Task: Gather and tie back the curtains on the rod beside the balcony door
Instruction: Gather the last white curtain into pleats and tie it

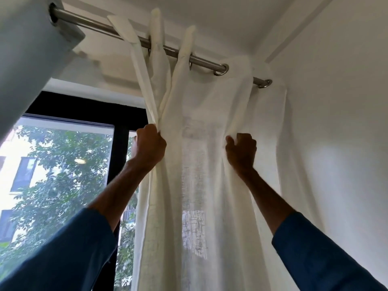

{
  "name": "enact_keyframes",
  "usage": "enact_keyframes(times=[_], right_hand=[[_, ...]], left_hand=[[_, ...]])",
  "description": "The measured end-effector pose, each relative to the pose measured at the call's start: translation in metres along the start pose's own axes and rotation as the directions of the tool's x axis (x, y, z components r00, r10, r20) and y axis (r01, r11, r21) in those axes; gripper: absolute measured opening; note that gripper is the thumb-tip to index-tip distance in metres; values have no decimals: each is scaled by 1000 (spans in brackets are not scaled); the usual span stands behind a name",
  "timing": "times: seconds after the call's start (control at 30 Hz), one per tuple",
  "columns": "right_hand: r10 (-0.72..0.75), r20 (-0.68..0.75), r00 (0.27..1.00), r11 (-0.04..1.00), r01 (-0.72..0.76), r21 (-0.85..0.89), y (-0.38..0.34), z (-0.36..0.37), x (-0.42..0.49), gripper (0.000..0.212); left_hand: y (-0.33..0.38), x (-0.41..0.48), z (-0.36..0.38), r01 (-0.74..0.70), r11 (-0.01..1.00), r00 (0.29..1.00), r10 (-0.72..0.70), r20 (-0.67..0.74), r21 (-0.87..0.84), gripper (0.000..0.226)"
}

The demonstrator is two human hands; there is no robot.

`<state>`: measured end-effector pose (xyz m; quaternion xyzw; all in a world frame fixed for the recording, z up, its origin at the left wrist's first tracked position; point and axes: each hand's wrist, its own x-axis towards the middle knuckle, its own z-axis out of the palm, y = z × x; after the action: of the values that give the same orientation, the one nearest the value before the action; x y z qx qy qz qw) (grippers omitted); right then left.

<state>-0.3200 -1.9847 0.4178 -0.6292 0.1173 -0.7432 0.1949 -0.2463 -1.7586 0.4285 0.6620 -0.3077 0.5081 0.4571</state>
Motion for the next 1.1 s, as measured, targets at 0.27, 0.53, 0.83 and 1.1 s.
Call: enact_keyframes(times=[0.27,0.53,0.83,1.1], right_hand=[[-417,154,896,909,415,48,-113,24,-65,33],[-405,186,895,912,409,17,-116,31,-84,29],[-527,170,833,848,528,45,-94,31,-127,17],[-309,-204,929,908,352,227,-42,-19,-75,27]], left_hand=[[-1,6,-1,-73,997,997,74,35,-23,32],[-6,-9,-18,-210,956,977,213,-6,-207,54],[12,-9,-18,-10,994,995,21,98,-112,52],[2,-12,-15,-35,999,993,31,110,27,12]])
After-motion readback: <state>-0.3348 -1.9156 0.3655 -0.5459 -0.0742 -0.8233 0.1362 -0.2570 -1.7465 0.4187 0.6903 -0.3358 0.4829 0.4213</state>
